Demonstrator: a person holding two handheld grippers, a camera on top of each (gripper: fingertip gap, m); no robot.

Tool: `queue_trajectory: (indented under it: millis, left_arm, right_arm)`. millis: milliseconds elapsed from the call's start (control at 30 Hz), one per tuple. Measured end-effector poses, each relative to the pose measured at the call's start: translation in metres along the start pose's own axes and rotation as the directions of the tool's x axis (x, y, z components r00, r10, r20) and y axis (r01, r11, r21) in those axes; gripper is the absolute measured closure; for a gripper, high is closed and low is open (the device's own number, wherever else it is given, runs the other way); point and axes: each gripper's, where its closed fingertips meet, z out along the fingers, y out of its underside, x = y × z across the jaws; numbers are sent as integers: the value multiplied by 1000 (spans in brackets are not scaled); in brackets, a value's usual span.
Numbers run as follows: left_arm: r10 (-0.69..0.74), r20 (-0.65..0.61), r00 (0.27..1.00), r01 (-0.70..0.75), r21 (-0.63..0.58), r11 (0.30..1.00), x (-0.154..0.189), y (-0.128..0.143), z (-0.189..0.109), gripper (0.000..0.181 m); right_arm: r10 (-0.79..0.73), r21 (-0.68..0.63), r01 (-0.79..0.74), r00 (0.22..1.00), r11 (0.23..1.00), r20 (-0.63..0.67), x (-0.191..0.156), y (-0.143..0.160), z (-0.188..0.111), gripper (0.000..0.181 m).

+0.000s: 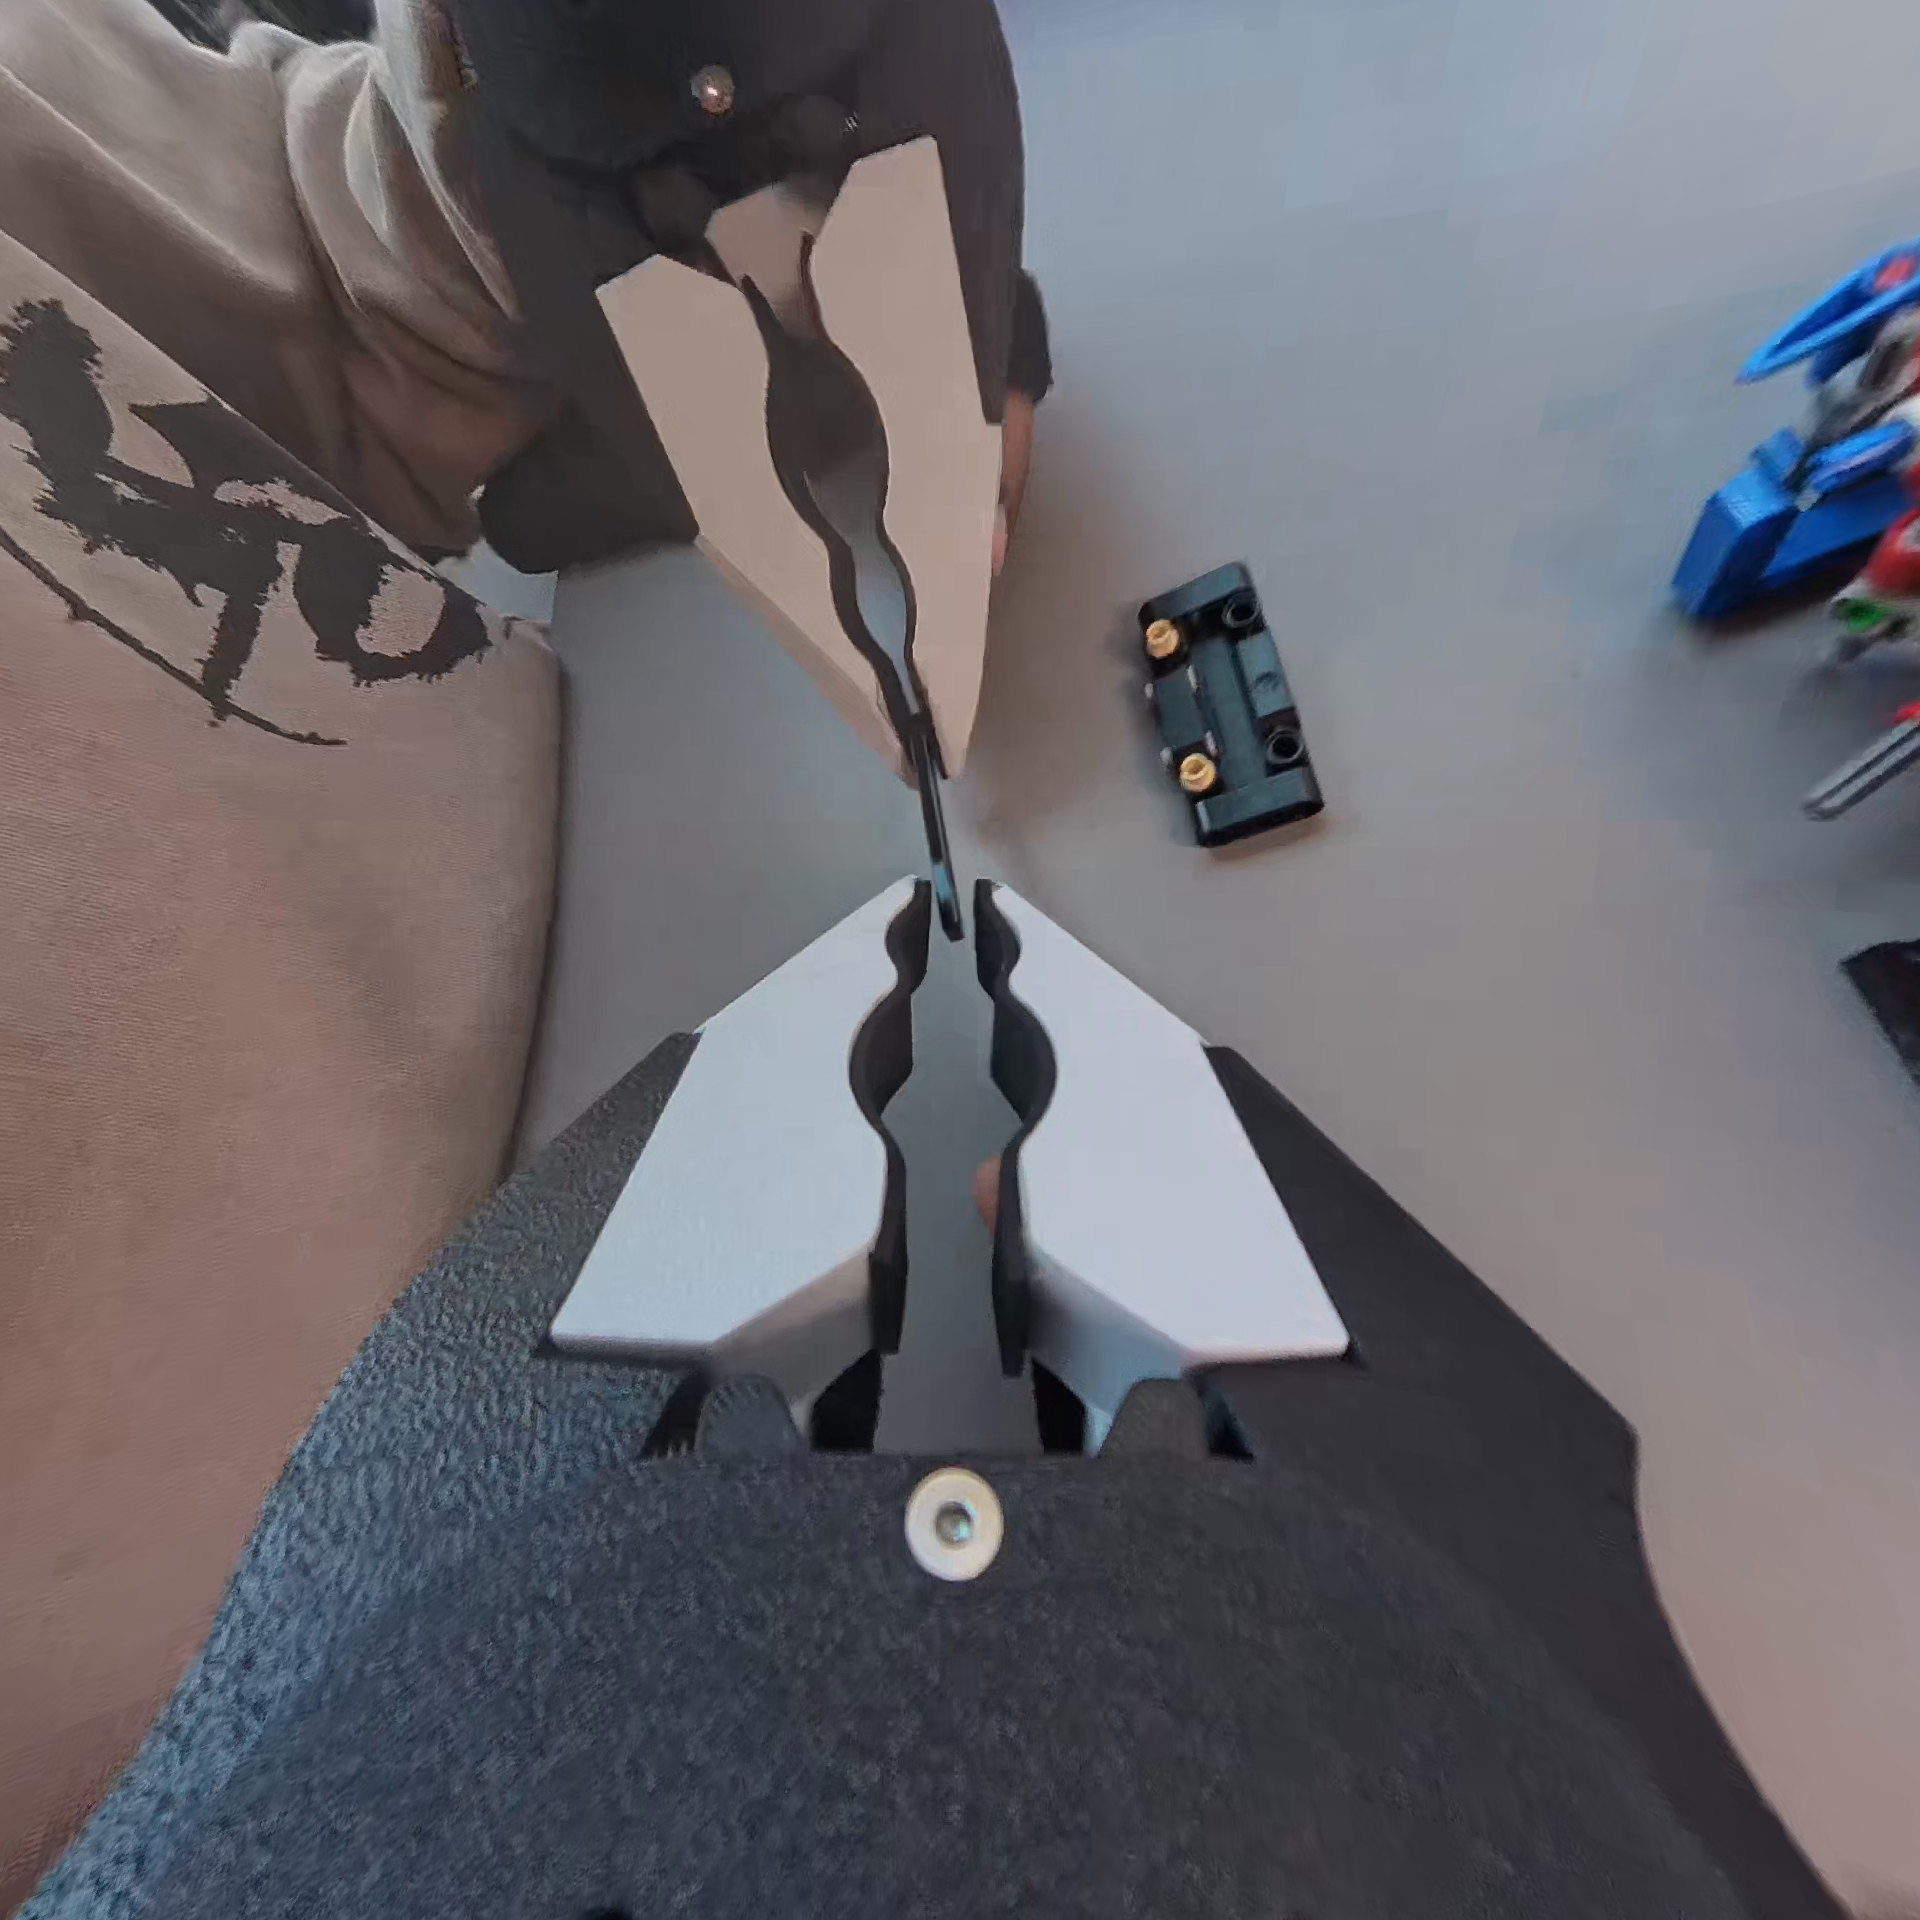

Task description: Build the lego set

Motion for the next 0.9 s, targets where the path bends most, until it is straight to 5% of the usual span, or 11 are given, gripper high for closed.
queue_trajectory:
  millis: [67, 200, 300, 400, 500, 667, 900]
  left_arm:
    - [-108, -65, 992, 111, 44, 993, 2, -7, -5, 181]
    - [-255, -194, 947, 275, 82, 958, 7, -15, -11, 181]
    - [-308, -259, 915, 337, 74, 938, 10, -16, -11, 181]
    - [-327, -307, 894, 365, 74, 928, 14, -19, -11, 181]
    - [-328, -302, 895, 365, 74, 928, 13, -18, -10, 181]
    - [-206, -88, 975, 216, 132, 968, -15, -16, -23, 161]
    - [-283, 301, 911, 215, 240, 947, -96, -1, -68, 158]
  right_arm:
    - [-213, 45, 219, 971, 975, -112, 0, -11, -7, 162]
    - [-577, 20, 609, 761, 793, -297, -18, -27, -9, 158]
    - [-708, -99, 730, 607, 676, -360, -18, -25, -2, 157]
    - [-751, -181, 754, 536, 632, -386, -11, -21, 2, 170]
    - [-717, -158, 720, 593, 676, -366, -10, -18, 4, 174]
    - [-445, -178, 411, 862, 894, -242, 0, 6, 5, 177]
    - [-396, -322, 311, 885, 894, -246, 14, 21, 7, 173]
